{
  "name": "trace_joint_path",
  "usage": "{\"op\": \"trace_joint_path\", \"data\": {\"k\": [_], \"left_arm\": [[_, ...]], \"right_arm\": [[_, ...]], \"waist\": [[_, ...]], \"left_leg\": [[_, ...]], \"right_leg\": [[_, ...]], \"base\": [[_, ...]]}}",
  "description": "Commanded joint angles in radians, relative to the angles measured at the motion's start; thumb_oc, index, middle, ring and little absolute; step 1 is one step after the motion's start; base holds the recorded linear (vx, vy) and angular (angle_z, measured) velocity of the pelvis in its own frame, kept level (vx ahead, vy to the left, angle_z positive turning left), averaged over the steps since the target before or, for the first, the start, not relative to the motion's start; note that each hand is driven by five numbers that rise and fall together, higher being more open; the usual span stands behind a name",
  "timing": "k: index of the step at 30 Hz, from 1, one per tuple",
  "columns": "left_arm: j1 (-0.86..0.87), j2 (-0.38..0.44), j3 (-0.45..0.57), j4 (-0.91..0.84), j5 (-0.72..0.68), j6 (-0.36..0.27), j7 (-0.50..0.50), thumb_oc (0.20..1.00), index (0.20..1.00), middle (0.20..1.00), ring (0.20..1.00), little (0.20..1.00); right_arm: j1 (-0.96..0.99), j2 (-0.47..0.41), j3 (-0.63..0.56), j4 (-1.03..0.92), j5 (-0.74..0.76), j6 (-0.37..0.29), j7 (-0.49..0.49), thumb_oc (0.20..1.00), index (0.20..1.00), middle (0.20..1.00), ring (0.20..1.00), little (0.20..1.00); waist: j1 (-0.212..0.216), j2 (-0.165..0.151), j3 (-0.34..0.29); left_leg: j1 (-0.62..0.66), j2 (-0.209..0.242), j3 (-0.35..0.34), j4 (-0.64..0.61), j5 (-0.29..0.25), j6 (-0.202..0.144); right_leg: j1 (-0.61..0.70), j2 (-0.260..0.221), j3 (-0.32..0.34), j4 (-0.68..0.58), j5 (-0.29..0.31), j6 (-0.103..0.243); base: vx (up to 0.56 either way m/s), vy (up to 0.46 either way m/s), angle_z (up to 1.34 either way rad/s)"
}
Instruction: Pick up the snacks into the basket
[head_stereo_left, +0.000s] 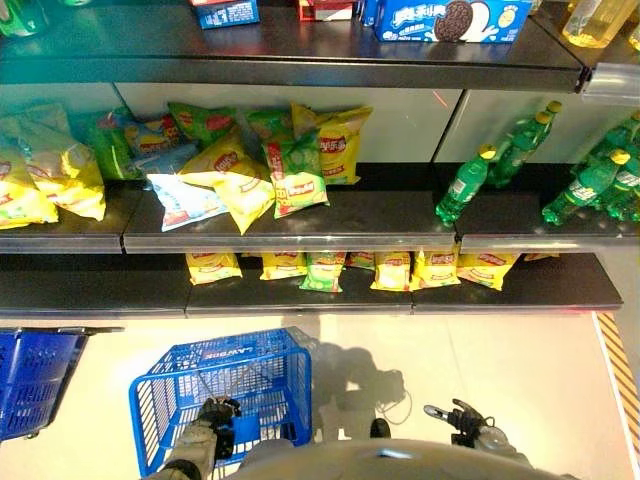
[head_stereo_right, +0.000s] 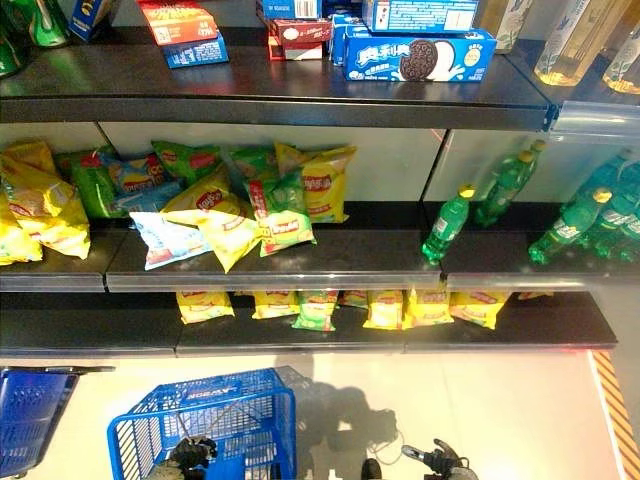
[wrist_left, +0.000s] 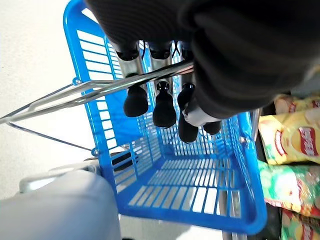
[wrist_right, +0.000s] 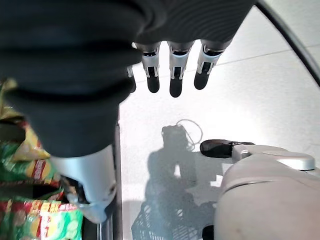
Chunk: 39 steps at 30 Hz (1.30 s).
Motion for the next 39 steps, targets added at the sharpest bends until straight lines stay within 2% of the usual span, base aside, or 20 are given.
{"op": "trace_joint_path", "data": {"k": [1,8,11,12,13,14,15,17,18,21,24,29,39], "left_arm": [[-0.011,0.003,-0.023,0.004,0.044,-0.024,-0.010,0.200,0.200,0.200,0.200,0.200],[-0.015,-0.002,-0.032,-0.013,0.038,-0.027,-0.015,0.200,0.200,0.200,0.200,0.200],[0.000,0.001,-0.015,-0.111,-0.018,-0.042,-0.004,0.200,0.200,0.200,0.200,0.200],[0.038,0.025,0.008,-0.286,-0.083,-0.065,-0.001,0.200,0.200,0.200,0.200,0.200],[0.060,0.037,0.018,-0.355,-0.097,-0.075,-0.004,0.200,0.200,0.200,0.200,0.200],[0.060,0.037,0.018,-0.355,-0.097,-0.075,-0.004,0.200,0.200,0.200,0.200,0.200],[0.104,0.066,0.044,-0.510,-0.136,-0.096,0.007,0.200,0.200,0.200,0.200,0.200],[0.117,0.073,0.052,-0.560,-0.157,-0.109,0.012,0.200,0.200,0.200,0.200,0.200],[0.133,0.087,0.078,-0.660,-0.189,-0.121,0.020,0.200,0.200,0.200,0.200,0.200],[0.134,0.097,0.096,-0.764,-0.227,-0.147,0.052,0.200,0.200,0.200,0.200,0.200],[0.144,0.089,0.119,-0.868,-0.238,-0.153,0.064,0.200,0.200,0.200,0.200,0.200],[0.159,0.074,0.137,-0.994,-0.267,-0.164,0.061,0.200,0.200,0.200,0.200,0.200],[0.175,0.085,0.162,-1.152,-0.287,-0.185,0.053,0.200,0.200,0.200,0.200,0.200]], "right_arm": [[-0.024,-0.042,0.019,0.000,-0.018,-0.017,-0.001,1.000,1.000,1.000,1.000,1.000],[-0.018,-0.051,0.025,-0.005,-0.029,-0.017,0.006,1.000,1.000,1.000,1.000,1.000],[-0.013,-0.060,0.023,-0.061,-0.022,-0.032,-0.004,1.000,1.000,1.000,1.000,1.000],[0.012,-0.077,0.031,-0.272,-0.015,-0.062,-0.015,1.000,1.000,1.000,1.000,1.000],[0.035,-0.089,0.041,-0.376,-0.025,-0.078,-0.017,1.000,1.000,1.000,1.000,1.000],[0.035,-0.089,0.041,-0.376,-0.025,-0.077,-0.017,1.000,1.000,1.000,1.000,1.000],[0.064,-0.120,0.055,-0.618,-0.039,-0.103,-0.008,1.000,1.000,1.000,1.000,1.000],[0.066,-0.131,0.062,-0.696,-0.031,-0.115,0.008,1.000,1.000,1.000,1.000,1.000],[0.074,-0.161,0.050,-0.953,-0.019,-0.141,0.030,1.000,1.000,1.000,1.000,1.000],[0.052,-0.136,0.018,-1.138,0.100,-0.183,0.026,1.000,1.000,1.000,1.000,1.000],[0.020,-0.142,0.008,-1.295,0.106,-0.200,0.055,1.000,1.000,1.000,1.000,1.000],[-0.050,-0.145,0.016,-1.351,0.071,-0.194,0.041,1.000,1.000,1.000,1.000,1.000],[-0.214,-0.161,0.064,-1.269,0.008,-0.168,0.015,1.000,1.000,1.000,1.000,1.000]], "waist": [[0.011,0.000,-0.032],[0.005,0.004,-0.037],[0.011,0.003,-0.038],[0.014,0.000,-0.033],[0.015,-0.003,-0.030],[0.015,-0.003,-0.030],[0.018,-0.007,-0.027],[0.019,-0.010,-0.027],[0.021,-0.014,-0.030],[0.024,-0.021,-0.038],[0.031,-0.027,-0.046],[0.048,-0.039,-0.055],[0.086,-0.060,-0.055]], "left_leg": [[-0.039,0.002,-0.022,0.088,-0.086,-0.019],[-0.025,0.005,-0.027,0.076,-0.088,-0.020],[-0.020,0.007,-0.033,0.072,-0.090,-0.021],[-0.024,0.008,-0.037,0.076,-0.089,-0.022],[-0.026,0.009,-0.039,0.078,-0.089,-0.022],[-0.026,0.009,-0.039,0.078,-0.089,-0.022],[-0.029,0.010,-0.040,0.081,-0.089,-0.022],[-0.029,0.010,-0.041,0.081,-0.090,-0.022],[-0.028,0.013,-0.039,0.081,-0.092,-0.023],[-0.020,0.016,-0.035,0.076,-0.095,-0.022],[-0.012,0.020,-0.035,0.068,-0.096,-0.021],[-0.003,0.027,-0.031,0.058,-0.094,-0.021],[0.001,0.030,-0.043,0.059,-0.095,-0.021]], "right_leg": [[-0.039,-0.013,-0.002,0.004,0.010,0.071],[-0.026,-0.008,-0.006,0.004,-0.004,0.066],[-0.022,-0.008,-0.013,0.004,-0.009,0.066],[-0.022,-0.006,-0.012,0.004,-0.012,0.067],[-0.022,-0.006,-0.012,0.004,-0.012,0.068],[-0.022,-0.006,-0.012,0.004,-0.012,0.068],[-0.020,-0.005,-0.011,0.004,-0.013,0.069],[-0.018,-0.005,-0.011,0.004,-0.014,0.069],[-0.015,-0.004,-0.008,0.004,-0.018,0.071],[-0.012,-0.004,-0.004,0.004,-0.022,0.071],[-0.007,-0.001,-0.003,0.004,-0.029,0.069],[-0.001,0.001,-0.007,0.004,-0.033,0.069],[0.014,0.000,-0.012,0.004,-0.034,0.064]], "base": [[0.00,0.000,0.00],[0.04,-0.017,0.03],[0.04,-0.019,0.03],[0.00,-0.021,0.07],[0.00,-0.020,0.07],[0.00,-0.017,0.09],[0.00,-0.011,0.10],[0.01,-0.007,0.07],[0.00,0.000,0.00],[0.00,0.000,0.00],[0.00,0.001,-0.01],[0.00,-0.003,-0.03],[0.00,-0.002,0.00]]}}
